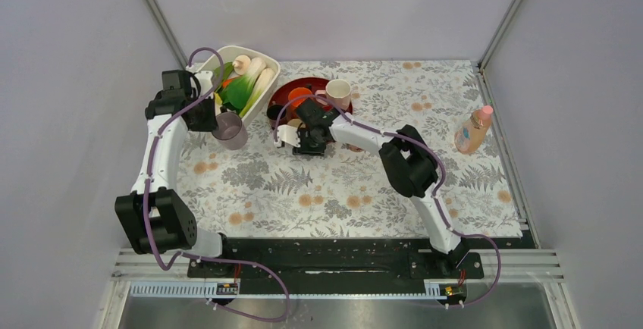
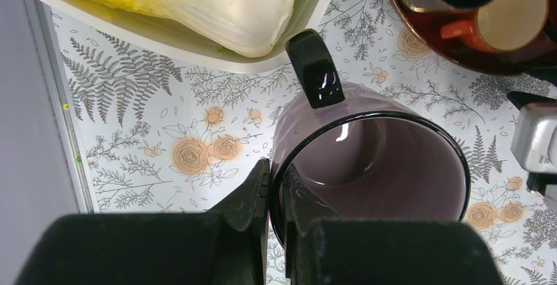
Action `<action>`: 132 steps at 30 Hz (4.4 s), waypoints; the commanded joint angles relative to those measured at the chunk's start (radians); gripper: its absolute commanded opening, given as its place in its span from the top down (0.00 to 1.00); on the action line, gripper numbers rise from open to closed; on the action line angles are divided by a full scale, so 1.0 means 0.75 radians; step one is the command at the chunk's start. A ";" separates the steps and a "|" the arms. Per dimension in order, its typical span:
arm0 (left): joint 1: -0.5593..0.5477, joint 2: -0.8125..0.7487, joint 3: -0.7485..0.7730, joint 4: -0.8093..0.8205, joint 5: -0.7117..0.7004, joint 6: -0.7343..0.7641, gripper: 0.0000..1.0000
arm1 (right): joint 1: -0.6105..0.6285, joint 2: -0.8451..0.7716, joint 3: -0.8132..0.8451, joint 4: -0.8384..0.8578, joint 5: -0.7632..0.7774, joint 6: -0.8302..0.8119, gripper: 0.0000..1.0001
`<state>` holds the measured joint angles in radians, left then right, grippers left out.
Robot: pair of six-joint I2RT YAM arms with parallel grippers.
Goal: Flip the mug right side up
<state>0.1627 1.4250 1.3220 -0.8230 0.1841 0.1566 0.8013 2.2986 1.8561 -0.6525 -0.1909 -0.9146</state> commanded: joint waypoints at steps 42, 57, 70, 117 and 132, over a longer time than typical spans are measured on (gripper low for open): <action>-0.459 0.586 0.420 0.189 0.002 -0.134 1.00 | 0.380 -0.781 -0.997 0.203 -0.147 0.281 0.28; -0.570 0.551 0.176 0.339 -0.086 -0.027 1.00 | 0.380 -1.084 -1.010 0.139 -0.189 0.351 0.13; -0.568 0.507 0.202 0.319 -0.127 0.026 0.60 | -0.018 -1.312 -0.924 0.099 -0.003 0.829 0.08; -0.501 0.165 0.440 0.050 -0.050 0.157 0.32 | -0.688 -0.400 -0.386 -0.303 -0.299 -0.373 0.93; -0.586 0.202 0.855 -0.286 0.291 0.130 0.30 | -0.748 -1.163 -0.648 0.147 -0.311 0.143 1.00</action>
<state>-0.2390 1.5879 1.8057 -0.9581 0.2443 0.2722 0.2424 1.7100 1.4532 -0.7956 -0.3584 -0.9447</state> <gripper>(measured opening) 0.688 0.240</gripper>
